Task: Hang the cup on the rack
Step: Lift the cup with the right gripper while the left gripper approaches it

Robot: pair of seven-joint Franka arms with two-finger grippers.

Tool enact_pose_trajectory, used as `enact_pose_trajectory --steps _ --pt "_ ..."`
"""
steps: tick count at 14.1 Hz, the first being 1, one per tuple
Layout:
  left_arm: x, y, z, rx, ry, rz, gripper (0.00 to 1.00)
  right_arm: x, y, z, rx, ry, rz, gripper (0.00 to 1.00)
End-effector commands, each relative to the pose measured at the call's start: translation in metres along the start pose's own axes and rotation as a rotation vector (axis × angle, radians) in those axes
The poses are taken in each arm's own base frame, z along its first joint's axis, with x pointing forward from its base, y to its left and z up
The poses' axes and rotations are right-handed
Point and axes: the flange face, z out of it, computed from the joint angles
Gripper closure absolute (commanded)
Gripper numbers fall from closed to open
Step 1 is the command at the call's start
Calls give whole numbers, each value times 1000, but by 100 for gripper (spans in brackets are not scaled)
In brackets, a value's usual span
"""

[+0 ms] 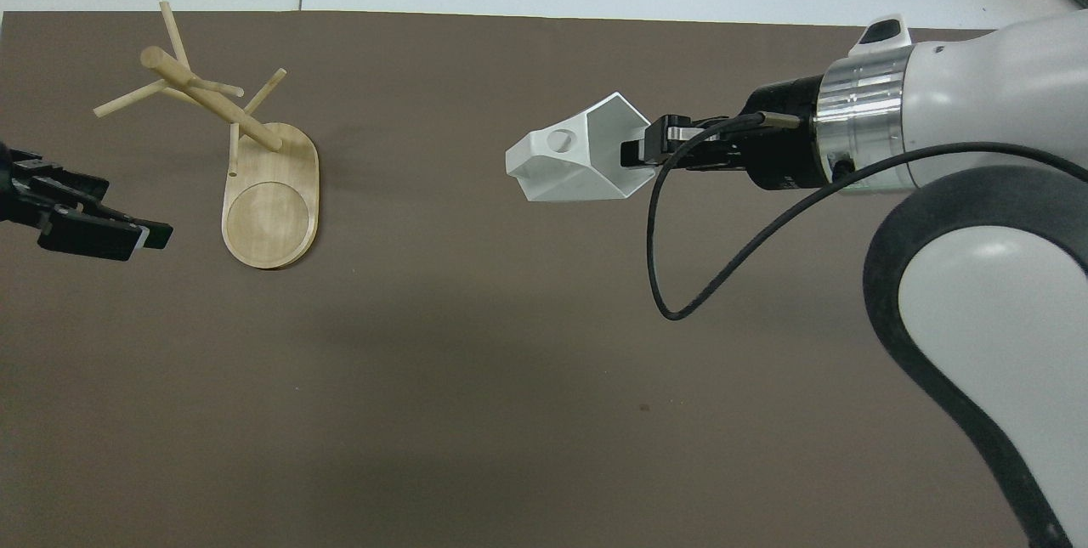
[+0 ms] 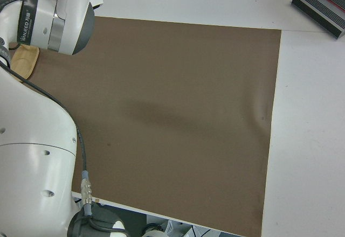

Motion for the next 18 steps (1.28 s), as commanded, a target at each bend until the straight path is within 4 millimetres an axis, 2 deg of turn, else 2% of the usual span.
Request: enact_pose_trajectory --steps 1,3,4,6,10,15,17,18 --pt "-5 21 14 -40 76 153 0 10 0 22 87 23 116 100" --pt "2 33 23 -70 143 204 0 13 4 43 97 10 141 100" --pt "6 42 25 -79 176 247 0 12 -1 49 102 18 139 100" --pt "11 48 34 -84 231 345 0 12 -7 67 116 25 161 100" --pt "12 40 60 -121 342 574 0 -2 -29 90 137 -14 190 100" --pt "18 27 96 -148 440 721 0 -14 -47 104 148 -52 210 100" --pt "24 18 122 -188 489 779 0 -16 -50 109 151 -55 206 100" --pt "27 20 128 -198 506 804 0 -19 -54 113 154 -55 199 100"
